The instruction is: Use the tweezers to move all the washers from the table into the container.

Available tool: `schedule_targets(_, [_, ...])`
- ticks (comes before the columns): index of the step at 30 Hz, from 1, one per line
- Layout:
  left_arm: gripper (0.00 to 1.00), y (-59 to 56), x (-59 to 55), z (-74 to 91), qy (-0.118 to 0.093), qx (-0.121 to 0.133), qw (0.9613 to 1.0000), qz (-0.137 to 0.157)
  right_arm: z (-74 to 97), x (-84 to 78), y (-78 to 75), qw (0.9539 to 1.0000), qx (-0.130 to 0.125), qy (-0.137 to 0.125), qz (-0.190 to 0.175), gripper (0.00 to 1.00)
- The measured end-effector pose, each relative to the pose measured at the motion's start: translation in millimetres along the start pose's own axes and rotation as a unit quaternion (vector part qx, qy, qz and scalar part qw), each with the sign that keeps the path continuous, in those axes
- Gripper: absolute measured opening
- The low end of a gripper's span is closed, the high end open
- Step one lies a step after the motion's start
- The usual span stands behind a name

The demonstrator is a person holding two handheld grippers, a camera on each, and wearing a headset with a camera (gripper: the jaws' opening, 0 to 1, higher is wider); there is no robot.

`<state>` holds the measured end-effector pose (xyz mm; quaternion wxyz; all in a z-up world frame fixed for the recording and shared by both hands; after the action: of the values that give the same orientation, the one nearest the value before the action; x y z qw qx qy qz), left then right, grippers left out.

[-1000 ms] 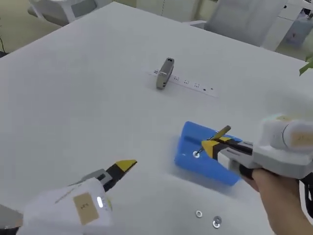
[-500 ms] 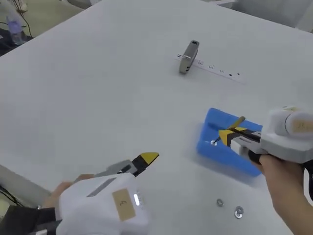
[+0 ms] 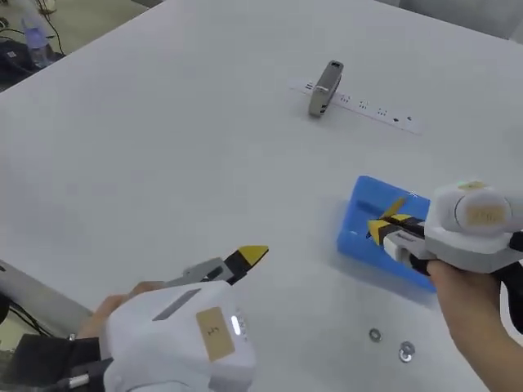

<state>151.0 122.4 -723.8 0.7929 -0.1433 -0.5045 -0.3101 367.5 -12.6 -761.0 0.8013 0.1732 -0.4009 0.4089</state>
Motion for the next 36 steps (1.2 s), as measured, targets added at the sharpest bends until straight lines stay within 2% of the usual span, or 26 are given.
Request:
schedule_targets(6, [0.99, -0.5, -1.3, -0.2, 0.005, 0.002, 1.0000, -0.008, 1.5, -0.3, -2.3, 0.9999, -0.005, 0.003, -0.016, 0.05])
schedule_targets(11, [0.99, -0.8, -3.2, -0.5, 0.015, 0.006, 0.9996, -0.022, 18.1, 9.6, -2.5, 0.9993, -0.008, -0.021, -0.029, 0.05])
schedule_targets(13, [0.99, -1.6, -2.9, -0.3, 0.014, 0.007, 0.9995, -0.027, 23.1, 10.9, -1.6, 0.9993, -0.009, -0.024, -0.028, 0.05])
schedule_targets(20, [0.99, -1.8, -2.2, 0.6, 0.010, 0.006, 0.9995, -0.030, 56.6, 14.4, 3.8, 0.9989, -0.010, -0.040, -0.020, 0.05])
schedule_targets(24, [0.99, -2.4, -1.5, 1.2, 0.006, 0.002, 0.9997, -0.025, 71.8, 10.8, 8.6, 0.9990, -0.009, -0.043, -0.012, 0.05])
schedule_targets(28, [0.99, -3.4, -2.9, 0.3, 0.014, 0.000, 0.9994, -0.031, 84.8, 5.8, 16.2, 0.9989, -0.002, -0.043, -0.017, 0.05])
schedule_targets(36, [0.99, -2.2, -0.7, 2.0, 0.006, 0.007, 0.9996, -0.028, 100.2, -12.7, 35.8, 0.9992, 0.006, -0.029, -0.027, 0.05])
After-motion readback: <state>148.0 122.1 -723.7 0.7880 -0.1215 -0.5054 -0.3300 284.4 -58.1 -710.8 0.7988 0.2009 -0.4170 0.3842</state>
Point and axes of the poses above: the centre of the closed fingertips' face, and the gripper's own axes: z roughly backward along the fingers, y roughly to its left, x roughly out of its top, the point moved 9 cm from there along z, roughly backward along the fingers, and after that the axes turned 2 degrees about z, right-handed, at the moved point
